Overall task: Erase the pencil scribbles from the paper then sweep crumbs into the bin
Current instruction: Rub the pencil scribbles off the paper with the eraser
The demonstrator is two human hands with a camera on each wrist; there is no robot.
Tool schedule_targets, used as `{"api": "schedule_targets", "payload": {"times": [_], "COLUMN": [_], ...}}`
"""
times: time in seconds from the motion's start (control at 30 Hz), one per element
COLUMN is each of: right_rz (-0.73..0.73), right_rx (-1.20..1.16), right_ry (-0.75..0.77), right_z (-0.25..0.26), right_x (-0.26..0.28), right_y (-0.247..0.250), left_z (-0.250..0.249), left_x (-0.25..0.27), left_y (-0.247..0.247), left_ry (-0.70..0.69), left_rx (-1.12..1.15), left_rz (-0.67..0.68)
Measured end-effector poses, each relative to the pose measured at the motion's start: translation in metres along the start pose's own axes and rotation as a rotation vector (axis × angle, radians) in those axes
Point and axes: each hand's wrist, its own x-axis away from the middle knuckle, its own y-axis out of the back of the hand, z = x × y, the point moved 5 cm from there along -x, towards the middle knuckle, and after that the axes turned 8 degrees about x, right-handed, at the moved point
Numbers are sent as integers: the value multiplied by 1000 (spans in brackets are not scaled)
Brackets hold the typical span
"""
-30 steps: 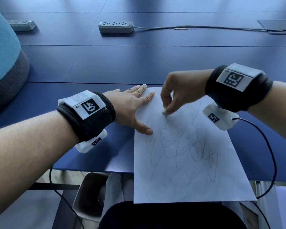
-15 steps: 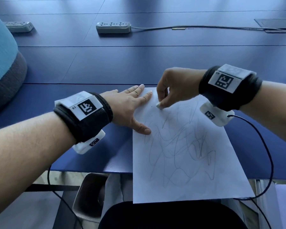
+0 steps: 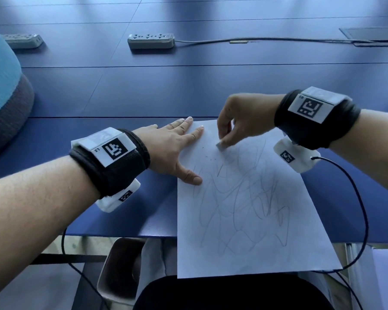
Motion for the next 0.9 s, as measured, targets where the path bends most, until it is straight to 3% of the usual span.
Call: {"api": "schedule_targets", "payload": {"times": [0.07, 0.2, 0.37, 0.6, 0.77, 0.9], "right_rz": [-39, 137, -36, -158, 12, -161], "right_rx": [-23, -29, -153, -58, -83, -45], "right_ry": [-20, 45, -77, -69, 15, -80], "right_z": [-4, 4, -25, -16, -2, -25], "right_x": [1, 9, 9, 12, 18, 13], "right_y": [2, -11, 3, -1, -11, 3], "left_z": [-1, -2, -11, -49, -44, -47], "left_x": [0, 1, 1, -26, -32, -28], "left_y": [0, 1, 11, 11, 5, 6], "left_ry": [1, 0, 11, -177, -183, -137], "left_rx": [4, -2, -25, -11, 23, 4], "left_rz": [2, -2, -19, -119, -130, -117]}}
